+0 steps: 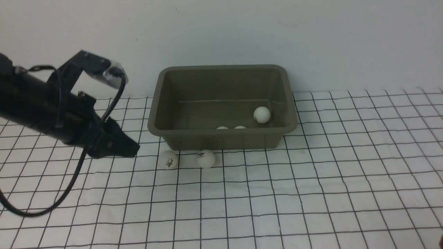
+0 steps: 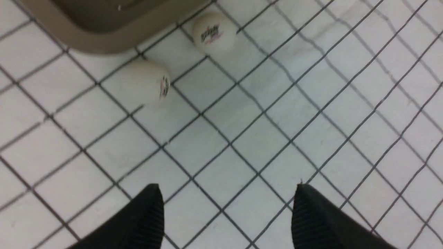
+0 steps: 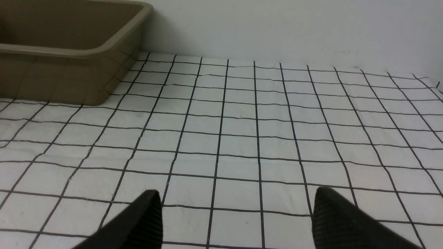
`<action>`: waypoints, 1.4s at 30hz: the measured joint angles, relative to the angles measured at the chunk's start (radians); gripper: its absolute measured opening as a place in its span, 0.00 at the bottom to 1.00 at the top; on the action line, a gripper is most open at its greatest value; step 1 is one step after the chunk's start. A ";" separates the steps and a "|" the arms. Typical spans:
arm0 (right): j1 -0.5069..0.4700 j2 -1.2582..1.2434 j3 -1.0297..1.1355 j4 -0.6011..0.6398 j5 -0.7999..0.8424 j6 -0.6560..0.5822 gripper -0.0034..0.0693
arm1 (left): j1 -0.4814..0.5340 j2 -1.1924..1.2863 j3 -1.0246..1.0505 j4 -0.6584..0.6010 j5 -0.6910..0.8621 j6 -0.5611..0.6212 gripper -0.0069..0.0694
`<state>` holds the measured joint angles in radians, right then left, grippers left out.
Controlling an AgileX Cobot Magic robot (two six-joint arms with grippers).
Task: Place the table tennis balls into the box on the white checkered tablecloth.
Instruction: 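Reach for and grasp a ping pong ball on the table beside the basket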
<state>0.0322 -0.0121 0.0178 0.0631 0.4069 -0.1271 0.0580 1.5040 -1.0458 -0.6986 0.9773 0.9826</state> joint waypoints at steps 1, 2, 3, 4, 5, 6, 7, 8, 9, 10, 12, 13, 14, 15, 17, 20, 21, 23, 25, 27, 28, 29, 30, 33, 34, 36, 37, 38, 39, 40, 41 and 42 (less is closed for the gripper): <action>0.000 0.000 0.000 0.000 0.000 0.000 0.77 | 0.000 -0.021 0.056 -0.007 -0.048 0.002 0.68; 0.000 0.000 0.000 0.000 0.000 0.000 0.77 | 0.000 -0.045 0.120 -0.030 -0.114 0.017 0.68; 0.000 0.000 0.000 0.000 0.000 0.000 0.77 | 0.000 -0.053 0.140 -0.053 -0.138 0.024 0.68; 0.000 0.000 0.000 0.000 0.000 0.000 0.77 | 0.000 -0.071 0.186 -0.100 -0.211 0.063 0.68; 0.000 0.000 0.000 0.000 0.000 0.000 0.77 | 0.000 -0.080 0.225 -0.160 -0.267 0.111 0.68; 0.000 0.000 0.000 0.000 0.000 0.000 0.77 | 0.000 -0.081 0.262 -0.242 -0.329 0.173 0.68; 0.000 0.000 0.000 0.000 0.000 0.000 0.77 | 0.000 -0.072 0.283 -0.316 -0.368 0.246 0.68; 0.000 0.000 0.000 0.000 0.000 0.000 0.77 | 0.000 -0.054 0.295 -0.395 -0.389 0.330 0.68; 0.000 0.000 0.000 0.000 0.000 0.000 0.77 | 0.000 -0.015 0.298 -0.498 -0.399 0.457 0.68; 0.000 0.000 0.000 0.000 0.000 0.000 0.77 | 0.000 0.005 0.298 -0.573 -0.400 0.513 0.68; 0.000 0.000 0.000 0.000 0.000 0.000 0.77 | 0.000 0.095 0.298 -0.767 -0.391 0.738 0.68; 0.000 0.000 0.000 0.000 0.000 0.000 0.77 | 0.000 0.131 0.298 -0.832 -0.387 0.820 0.68; 0.000 0.000 0.000 0.000 0.000 0.000 0.77 | 0.000 0.164 0.298 -0.883 -0.385 0.888 0.68; 0.000 0.000 0.000 0.000 0.000 0.000 0.77 | 0.000 0.194 0.298 -0.916 -0.380 0.941 0.68; 0.000 0.000 0.000 0.000 0.000 0.000 0.77 | 0.000 0.251 0.298 -0.962 -0.369 1.027 0.68; 0.000 0.000 0.000 0.000 0.000 0.000 0.77 | 0.000 0.299 0.298 -0.991 -0.337 1.093 0.68; 0.000 0.000 0.000 0.000 0.000 0.000 0.77 | 0.000 0.314 0.297 -0.995 -0.329 1.116 0.68; 0.000 0.000 0.000 0.000 0.000 0.000 0.77 | -0.001 0.337 0.294 -0.999 -0.307 1.154 0.68; 0.000 0.000 0.000 0.000 0.000 0.000 0.77 | -0.001 0.359 0.288 -1.000 -0.292 1.182 0.68; 0.000 0.000 0.000 0.000 0.000 0.000 0.77 | -0.001 0.379 0.277 -1.001 -0.275 1.190 0.68; 0.000 0.000 0.000 0.000 0.000 0.000 0.77 | -0.001 0.383 0.273 -1.001 -0.269 1.191 0.68; 0.000 0.000 0.000 0.000 0.000 0.000 0.77 | -0.001 0.386 0.265 -1.003 -0.267 1.191 0.68; 0.000 0.000 0.000 0.000 0.000 0.000 0.77 | -0.001 0.388 0.261 -1.004 -0.266 1.191 0.68; 0.000 0.000 0.000 0.000 0.000 0.000 0.77 | -0.001 0.389 0.244 -1.005 -0.264 1.191 0.72; 0.000 0.000 0.000 0.000 0.000 0.000 0.77 | -0.001 0.389 0.240 -1.006 -0.260 1.191 0.73; 0.000 0.000 0.000 0.000 0.000 0.000 0.77 | -0.001 0.389 0.229 -1.006 -0.247 1.189 0.76; 0.000 0.000 0.000 0.000 0.000 0.000 0.77 | -0.001 0.389 0.223 -1.008 -0.246 1.189 0.77; 0.000 0.000 0.000 0.000 0.000 0.000 0.77 | -0.001 0.389 0.220 -1.007 -0.246 1.189 0.77; 0.000 0.000 0.000 0.000 0.000 0.000 0.77 | -0.001 0.389 0.217 -1.007 -0.249 1.189 0.77; 0.000 0.000 0.000 0.000 0.000 0.000 0.77 | -0.001 0.390 0.212 -1.007 -0.251 1.189 0.78; 0.000 0.000 0.000 0.000 0.000 0.000 0.77 | -0.001 0.390 0.211 -1.007 -0.251 1.189 0.78; 0.000 0.000 0.000 0.000 0.000 0.000 0.77 | -0.001 0.392 0.205 -1.007 -0.254 1.189 0.77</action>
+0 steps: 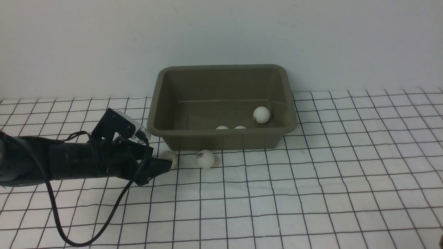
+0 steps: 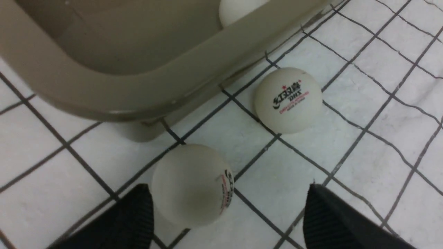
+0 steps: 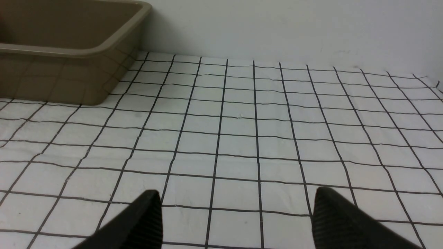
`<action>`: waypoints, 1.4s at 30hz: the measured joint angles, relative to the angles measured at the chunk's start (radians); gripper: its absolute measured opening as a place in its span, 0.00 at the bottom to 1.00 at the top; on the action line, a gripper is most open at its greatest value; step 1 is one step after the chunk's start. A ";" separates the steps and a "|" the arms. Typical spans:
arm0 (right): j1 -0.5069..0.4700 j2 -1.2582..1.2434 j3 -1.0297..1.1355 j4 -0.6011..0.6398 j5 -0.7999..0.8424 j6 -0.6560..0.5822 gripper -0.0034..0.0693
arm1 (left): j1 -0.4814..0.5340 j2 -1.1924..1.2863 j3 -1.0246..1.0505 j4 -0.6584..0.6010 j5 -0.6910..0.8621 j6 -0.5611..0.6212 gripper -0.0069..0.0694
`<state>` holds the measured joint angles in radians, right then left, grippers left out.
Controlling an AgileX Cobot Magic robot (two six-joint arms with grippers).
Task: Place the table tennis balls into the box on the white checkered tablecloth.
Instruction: 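Reach for and grasp a ping pong ball on the table beside the basket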
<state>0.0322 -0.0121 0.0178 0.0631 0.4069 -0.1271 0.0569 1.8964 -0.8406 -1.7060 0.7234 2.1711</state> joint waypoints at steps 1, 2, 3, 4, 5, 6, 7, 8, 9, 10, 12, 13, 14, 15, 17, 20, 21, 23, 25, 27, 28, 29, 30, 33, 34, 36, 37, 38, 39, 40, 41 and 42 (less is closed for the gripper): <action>0.000 0.000 0.000 0.000 0.000 0.000 0.77 | 0.000 0.004 -0.007 0.000 -0.006 0.000 0.78; 0.000 0.000 0.000 0.000 0.000 0.000 0.77 | 0.000 0.008 -0.016 0.001 -0.009 0.000 0.78; 0.000 0.000 0.000 0.000 0.000 0.000 0.77 | 0.000 0.018 -0.028 0.000 -0.014 -0.002 0.78; 0.000 0.000 0.000 0.000 0.000 0.000 0.77 | 0.000 0.026 -0.037 0.000 -0.016 -0.010 0.78; 0.000 0.000 0.000 0.000 0.000 0.000 0.77 | 0.000 0.035 -0.044 0.000 -0.017 -0.019 0.78; 0.000 0.000 0.000 0.000 0.000 0.000 0.77 | 0.000 0.040 -0.050 0.000 -0.017 -0.029 0.78; 0.000 0.000 0.000 0.000 0.000 0.000 0.77 | 0.000 0.054 -0.061 0.000 -0.019 -0.044 0.78; 0.000 0.000 0.000 0.000 0.000 0.000 0.77 | 0.000 0.063 -0.067 0.000 -0.021 -0.055 0.78; 0.000 0.000 0.000 0.000 0.000 0.000 0.77 | 0.000 0.063 -0.067 0.000 -0.021 -0.055 0.78; 0.000 0.000 0.000 0.000 0.000 0.000 0.77 | 0.000 0.073 -0.076 0.000 -0.023 -0.063 0.78; 0.000 0.000 0.000 0.000 0.000 0.000 0.77 | 0.000 0.081 -0.086 0.000 -0.023 -0.064 0.78; 0.000 0.000 0.000 0.000 0.000 0.000 0.77 | 0.000 0.084 -0.089 0.000 -0.023 -0.064 0.78; 0.000 0.000 0.000 0.000 0.000 0.000 0.77 | 0.000 0.088 -0.096 0.000 -0.023 -0.064 0.78; 0.000 0.000 0.000 0.000 0.000 0.000 0.77 | -0.002 0.096 -0.101 0.000 -0.022 -0.064 0.78; 0.000 0.000 0.000 0.000 0.000 0.000 0.77 | -0.010 0.109 -0.110 0.000 -0.022 -0.067 0.78; 0.000 0.000 0.000 0.000 0.000 0.000 0.77 | -0.033 0.126 -0.113 -0.001 -0.023 -0.072 0.78; 0.000 0.000 0.000 0.000 0.000 0.000 0.77 | -0.041 0.128 -0.113 -0.001 -0.026 -0.072 0.78; 0.000 0.000 0.000 0.000 0.000 0.000 0.77 | -0.053 0.129 -0.113 0.000 -0.040 -0.071 0.77; 0.000 0.000 0.000 0.000 0.000 0.000 0.77 | -0.058 0.129 -0.114 0.000 -0.063 -0.071 0.74; 0.000 0.000 0.000 0.000 0.000 0.000 0.77 | -0.059 0.129 -0.114 0.000 -0.098 -0.081 0.64; 0.000 0.000 0.000 0.000 0.000 0.000 0.77 | -0.059 0.129 -0.114 0.000 -0.112 -0.093 0.56; 0.000 0.000 0.000 0.000 0.000 0.000 0.77 | -0.059 0.129 -0.114 0.000 -0.117 -0.109 0.54; 0.000 0.000 0.000 0.000 0.000 0.000 0.77 | -0.059 0.128 -0.114 -0.001 -0.119 -0.121 0.54; 0.000 0.000 0.000 0.000 0.000 0.000 0.77 | -0.059 0.103 -0.114 0.000 -0.101 -0.141 0.54; 0.000 0.000 0.000 0.000 0.000 0.000 0.77 | -0.059 0.076 -0.114 0.003 -0.105 -0.164 0.54; 0.000 0.000 0.000 0.000 0.000 0.000 0.77 | -0.059 0.018 -0.107 0.048 -0.154 -0.212 0.54; 0.000 0.000 0.000 0.000 0.000 0.000 0.77 | -0.059 -0.009 -0.101 0.075 -0.187 -0.234 0.54; 0.000 0.000 0.000 0.000 0.000 0.000 0.77 | -0.059 -0.042 -0.094 0.116 -0.230 -0.259 0.54; 0.000 0.000 0.000 0.000 0.000 0.000 0.77 | -0.059 -0.063 -0.088 0.150 -0.271 -0.279 0.54; 0.000 0.000 0.000 0.000 0.000 0.000 0.77 | -0.057 -0.091 -0.077 0.206 -0.299 -0.310 0.54; 0.000 0.000 0.000 0.000 0.000 0.000 0.77 | -0.055 -0.110 -0.067 0.259 -0.313 -0.340 0.54; 0.000 0.000 0.000 0.000 0.000 0.000 0.77 | -0.051 -0.127 -0.056 0.322 -0.312 -0.381 0.54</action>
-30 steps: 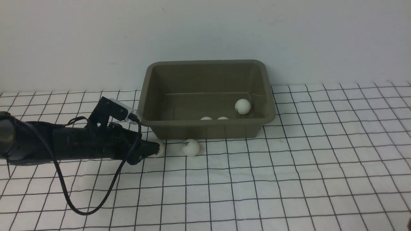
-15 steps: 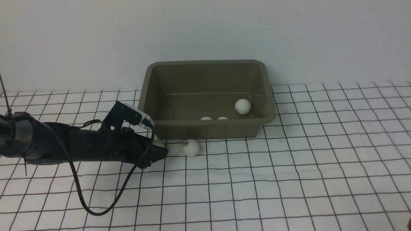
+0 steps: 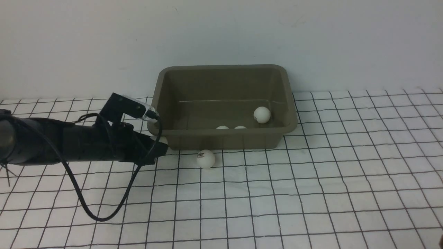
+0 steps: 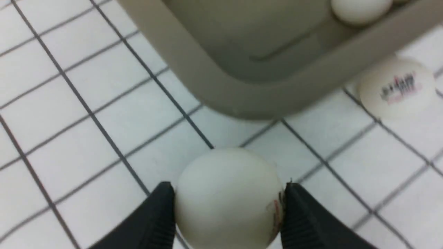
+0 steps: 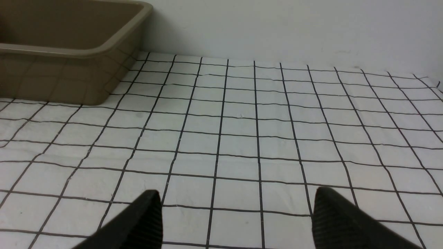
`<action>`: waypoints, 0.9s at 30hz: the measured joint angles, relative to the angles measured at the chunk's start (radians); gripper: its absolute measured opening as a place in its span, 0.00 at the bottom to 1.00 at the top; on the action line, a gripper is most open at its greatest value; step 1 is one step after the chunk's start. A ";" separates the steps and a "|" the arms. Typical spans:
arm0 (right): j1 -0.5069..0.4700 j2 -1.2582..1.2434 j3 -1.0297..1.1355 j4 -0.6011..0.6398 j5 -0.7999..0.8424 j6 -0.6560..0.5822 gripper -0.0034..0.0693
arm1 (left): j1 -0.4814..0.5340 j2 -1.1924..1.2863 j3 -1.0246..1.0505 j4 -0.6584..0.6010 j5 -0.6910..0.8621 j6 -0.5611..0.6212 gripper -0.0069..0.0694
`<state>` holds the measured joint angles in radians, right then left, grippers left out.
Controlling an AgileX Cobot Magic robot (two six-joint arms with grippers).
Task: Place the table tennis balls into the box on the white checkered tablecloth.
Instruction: 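Reach for and grasp a ping pong ball on the table beside the basket, then drop the ball into the bin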
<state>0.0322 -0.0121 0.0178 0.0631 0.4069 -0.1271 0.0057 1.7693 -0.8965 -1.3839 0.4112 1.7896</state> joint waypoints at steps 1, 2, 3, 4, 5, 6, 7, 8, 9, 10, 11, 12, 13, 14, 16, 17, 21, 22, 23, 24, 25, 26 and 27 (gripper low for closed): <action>0.000 0.000 0.000 0.000 0.000 0.000 0.77 | 0.003 -0.011 0.010 0.060 0.002 -0.034 0.54; 0.000 0.000 0.000 0.000 0.000 0.000 0.77 | 0.004 -0.013 0.015 0.086 0.004 -0.064 0.54; 0.000 0.000 0.000 0.000 0.000 0.000 0.77 | 0.004 -0.014 0.017 0.111 0.009 -0.088 0.54; 0.000 0.000 0.000 0.000 0.000 0.000 0.77 | 0.006 -0.014 0.020 0.148 0.019 -0.121 0.54; 0.000 0.000 0.000 0.000 0.000 0.000 0.77 | 0.008 -0.014 0.024 0.181 0.036 -0.163 0.54; 0.000 0.000 0.000 0.000 0.000 0.000 0.77 | 0.009 -0.015 0.024 0.200 0.040 -0.191 0.54; 0.000 0.000 0.000 0.000 0.000 0.000 0.77 | 0.010 -0.018 0.024 0.206 0.042 -0.204 0.54; 0.000 0.000 0.000 0.000 0.000 0.000 0.77 | 0.011 -0.025 0.024 0.206 0.043 -0.208 0.54; 0.000 0.000 0.000 0.000 0.000 0.000 0.77 | 0.012 -0.038 0.025 0.195 0.044 -0.204 0.54; 0.000 0.000 0.000 0.000 0.000 0.000 0.77 | 0.012 -0.053 0.025 0.171 0.044 -0.189 0.54; 0.000 0.000 0.000 0.000 0.000 0.000 0.77 | 0.012 -0.068 0.022 0.133 0.047 -0.161 0.54; 0.000 0.000 0.000 0.000 0.000 0.000 0.77 | 0.012 -0.085 0.017 0.081 0.052 -0.113 0.54; 0.000 0.000 0.000 0.000 0.000 0.000 0.77 | 0.012 -0.094 0.007 0.016 0.058 -0.063 0.54; 0.000 0.000 0.000 0.000 0.000 0.000 0.77 | 0.012 -0.097 -0.005 -0.057 0.064 -0.018 0.54; 0.000 0.000 0.000 0.000 0.000 0.000 0.77 | 0.012 -0.085 -0.043 -0.211 0.095 0.112 0.54; 0.000 0.000 0.000 0.000 0.000 0.000 0.77 | 0.012 -0.074 -0.059 -0.246 0.108 0.152 0.54; 0.000 0.000 0.000 0.000 0.000 0.000 0.77 | -0.001 0.043 -0.168 -0.305 0.196 0.225 0.54; 0.000 0.000 0.000 0.000 0.000 0.000 0.77 | -0.010 0.088 -0.206 -0.304 0.200 0.216 0.54; 0.000 0.000 0.000 0.000 0.000 0.000 0.77 | -0.018 0.126 -0.237 -0.292 0.203 0.197 0.54; 0.000 0.000 0.000 0.000 0.000 0.000 0.77 | -0.025 0.161 -0.266 -0.263 0.205 0.167 0.55; 0.000 0.000 0.000 0.000 0.000 0.000 0.77 | -0.034 0.196 -0.294 -0.226 0.208 0.132 0.57; 0.000 0.000 0.000 0.000 0.000 0.000 0.77 | -0.039 0.212 -0.308 -0.201 0.212 0.092 0.59; 0.000 0.000 0.000 0.000 0.000 0.000 0.77 | -0.042 0.223 -0.322 -0.165 0.222 0.051 0.62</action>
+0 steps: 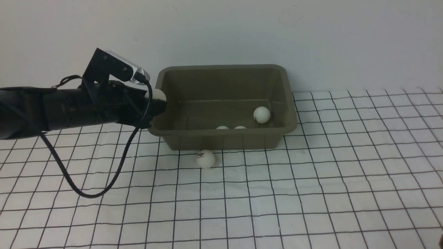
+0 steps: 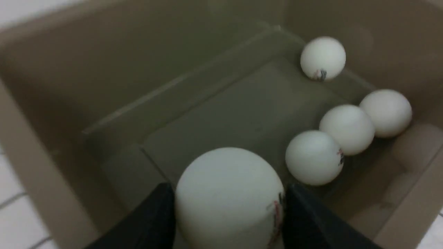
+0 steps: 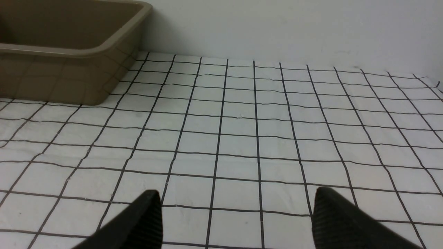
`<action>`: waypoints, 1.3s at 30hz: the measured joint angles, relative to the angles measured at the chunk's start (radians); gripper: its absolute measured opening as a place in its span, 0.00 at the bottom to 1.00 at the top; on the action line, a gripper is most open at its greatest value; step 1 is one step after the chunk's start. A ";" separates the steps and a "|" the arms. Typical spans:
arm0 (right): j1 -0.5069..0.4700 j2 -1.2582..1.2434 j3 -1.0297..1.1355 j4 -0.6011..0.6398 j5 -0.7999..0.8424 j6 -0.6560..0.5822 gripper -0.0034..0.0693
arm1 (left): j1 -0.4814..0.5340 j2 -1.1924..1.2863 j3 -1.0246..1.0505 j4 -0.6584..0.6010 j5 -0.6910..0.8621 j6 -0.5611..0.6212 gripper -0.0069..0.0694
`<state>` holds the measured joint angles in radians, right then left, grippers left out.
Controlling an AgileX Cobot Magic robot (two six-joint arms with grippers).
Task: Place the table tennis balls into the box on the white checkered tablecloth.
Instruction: 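Drop the ball into the bin, then reach for and grasp a ping pong ball on the table beside the basket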
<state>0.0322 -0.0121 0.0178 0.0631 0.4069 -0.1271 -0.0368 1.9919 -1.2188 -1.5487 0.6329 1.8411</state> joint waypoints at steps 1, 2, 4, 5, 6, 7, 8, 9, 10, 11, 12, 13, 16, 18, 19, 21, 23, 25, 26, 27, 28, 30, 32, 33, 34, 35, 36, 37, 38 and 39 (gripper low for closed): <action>0.000 0.000 0.000 0.000 0.000 0.000 0.77 | -0.004 -0.002 -0.008 0.028 0.008 -0.045 0.67; 0.000 0.000 0.000 0.000 0.000 0.000 0.77 | -0.005 -0.012 -0.013 0.050 0.013 -0.077 0.69; 0.000 0.000 0.000 0.000 0.000 0.000 0.77 | 0.002 -0.046 -0.013 0.111 0.015 -0.133 0.71; 0.000 0.000 0.000 0.000 0.000 0.000 0.77 | 0.010 -0.067 -0.013 0.149 0.020 -0.177 0.71; 0.000 0.000 0.000 0.000 0.000 0.000 0.77 | 0.021 -0.096 -0.013 0.205 0.030 -0.233 0.70; 0.000 0.000 0.000 0.000 0.000 0.000 0.77 | 0.038 -0.133 -0.013 0.288 0.055 -0.299 0.69; 0.000 0.000 0.000 0.000 0.000 0.000 0.77 | 0.056 -0.170 -0.014 0.386 0.081 -0.384 0.67; 0.000 0.000 0.000 0.000 0.000 0.000 0.77 | 0.067 -0.194 -0.014 0.451 0.109 -0.442 0.65; 0.000 0.000 0.000 0.000 0.000 0.000 0.77 | 0.079 -0.221 -0.013 0.528 0.133 -0.511 0.64; 0.000 0.000 0.000 0.000 0.000 0.000 0.77 | 0.090 -0.245 -0.005 0.594 0.150 -0.570 0.62; 0.000 0.000 0.000 0.000 0.000 0.000 0.77 | 0.096 -0.260 0.004 0.638 0.157 -0.607 0.62; 0.000 0.000 0.000 0.000 0.000 0.000 0.77 | 0.099 -0.271 0.011 0.656 0.163 -0.629 0.62; 0.000 0.000 0.000 0.000 0.000 0.000 0.77 | 0.105 -0.293 0.055 0.710 0.180 -0.668 0.61; 0.000 0.000 0.000 0.000 0.000 0.000 0.77 | 0.103 -0.306 0.098 0.719 0.187 -0.672 0.61; 0.000 0.000 0.000 0.000 0.000 0.000 0.77 | 0.097 -0.315 0.134 0.717 0.190 -0.666 0.61; 0.000 0.000 0.000 0.000 0.000 0.000 0.77 | 0.078 -0.328 0.199 0.692 0.180 -0.633 0.61; 0.000 0.000 0.000 0.000 0.000 0.000 0.77 | 0.055 -0.334 0.261 0.641 0.162 -0.585 0.61; 0.000 0.000 0.000 0.000 0.000 0.000 0.77 | 0.024 -0.337 0.312 0.573 0.127 -0.507 0.61; 0.000 0.000 0.000 0.000 0.000 0.000 0.77 | -0.006 -0.337 0.346 0.496 0.094 -0.451 0.61; 0.000 0.000 0.000 0.000 0.000 0.000 0.77 | -0.027 -0.337 0.366 0.432 0.062 -0.402 0.61; 0.000 0.000 0.000 0.000 0.000 0.000 0.77 | -0.043 -0.337 0.379 0.374 0.025 -0.362 0.61; 0.000 0.000 0.000 0.000 0.000 0.000 0.77 | -0.068 -0.336 0.395 0.255 -0.034 -0.290 0.61; 0.000 0.000 0.000 0.000 0.000 0.000 0.77 | -0.100 -0.326 0.401 0.076 -0.114 -0.179 0.61; 0.000 0.000 0.000 0.000 0.000 0.000 0.77 | -0.116 -0.316 0.401 -0.015 -0.155 -0.116 0.61; 0.000 0.000 0.000 0.000 0.000 0.002 0.77 | -0.127 -0.307 0.399 -0.073 -0.180 -0.079 0.61; 0.000 0.000 0.000 0.000 0.000 0.005 0.77 | -0.136 -0.299 0.397 -0.097 -0.202 -0.021 0.61; 0.000 0.000 0.000 0.000 0.000 0.011 0.77 | -0.146 -0.290 0.397 -0.115 -0.215 0.008 0.61; 0.000 0.000 0.000 0.000 0.000 0.014 0.77 | -0.154 -0.284 0.397 -0.123 -0.223 0.022 0.60; 0.000 0.000 0.000 0.000 0.000 0.017 0.77 | -0.173 -0.267 0.397 -0.138 -0.231 0.045 0.59; 0.000 0.000 0.000 0.000 0.000 0.019 0.77 | -0.195 -0.249 0.397 -0.147 -0.238 0.061 0.58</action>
<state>0.0322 -0.0121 0.0178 0.0631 0.4069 -0.1081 -0.2314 1.7425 -0.8222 -1.6957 0.3947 1.9023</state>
